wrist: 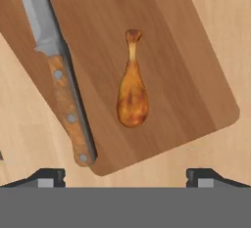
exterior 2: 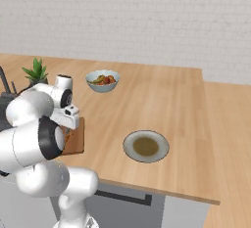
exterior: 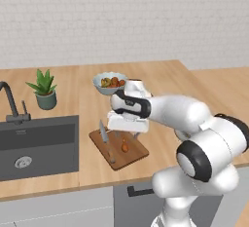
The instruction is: Pick up the knife from the drawer and place it on the cutting board. Then place the meat from the plate to the cutting board.
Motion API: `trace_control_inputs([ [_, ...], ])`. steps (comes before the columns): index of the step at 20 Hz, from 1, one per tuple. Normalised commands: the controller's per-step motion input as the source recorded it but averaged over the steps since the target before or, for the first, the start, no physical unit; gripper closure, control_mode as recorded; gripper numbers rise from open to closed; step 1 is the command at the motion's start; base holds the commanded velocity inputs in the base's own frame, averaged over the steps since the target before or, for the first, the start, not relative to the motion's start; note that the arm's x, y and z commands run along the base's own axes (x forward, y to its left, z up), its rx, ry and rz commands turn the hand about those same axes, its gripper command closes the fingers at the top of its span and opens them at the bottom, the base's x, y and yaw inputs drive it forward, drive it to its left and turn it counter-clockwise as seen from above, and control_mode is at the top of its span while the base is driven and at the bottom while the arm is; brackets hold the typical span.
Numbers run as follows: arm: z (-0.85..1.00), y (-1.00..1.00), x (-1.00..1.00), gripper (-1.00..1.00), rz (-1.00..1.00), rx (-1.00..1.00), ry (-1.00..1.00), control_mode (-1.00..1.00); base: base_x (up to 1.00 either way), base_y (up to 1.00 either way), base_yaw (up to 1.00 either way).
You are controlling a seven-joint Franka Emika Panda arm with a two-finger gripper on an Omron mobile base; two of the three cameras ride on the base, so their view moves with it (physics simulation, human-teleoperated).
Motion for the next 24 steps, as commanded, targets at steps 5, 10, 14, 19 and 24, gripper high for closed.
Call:
trace_control_inputs([
  [5, 0.46, -0.45, -0.89, -1.00, 0.05, 0.03, -0.02, -1.00, 0.00, 0.00, 0.00],
  [10, 0.32, -0.34, -0.87, -1.00, 0.08, 0.06, -0.03, -1.00, 0.00, 0.00, 0.00],
  [14, 0.26, -0.26, -0.61, -1.00, 0.06, 0.05, -0.02, -1.00, 0.00, 0.00, 0.00],
  [19, 0.22, -0.16, -0.44, -1.00, 0.05, 0.05, 0.00, -1.00, 0.00, 0.00, 0.00],
  [24, 0.24, -0.06, -0.17, -1.00, 0.03, 0.05, 0.00, -1.00, 0.00, 0.00, 0.00],
])
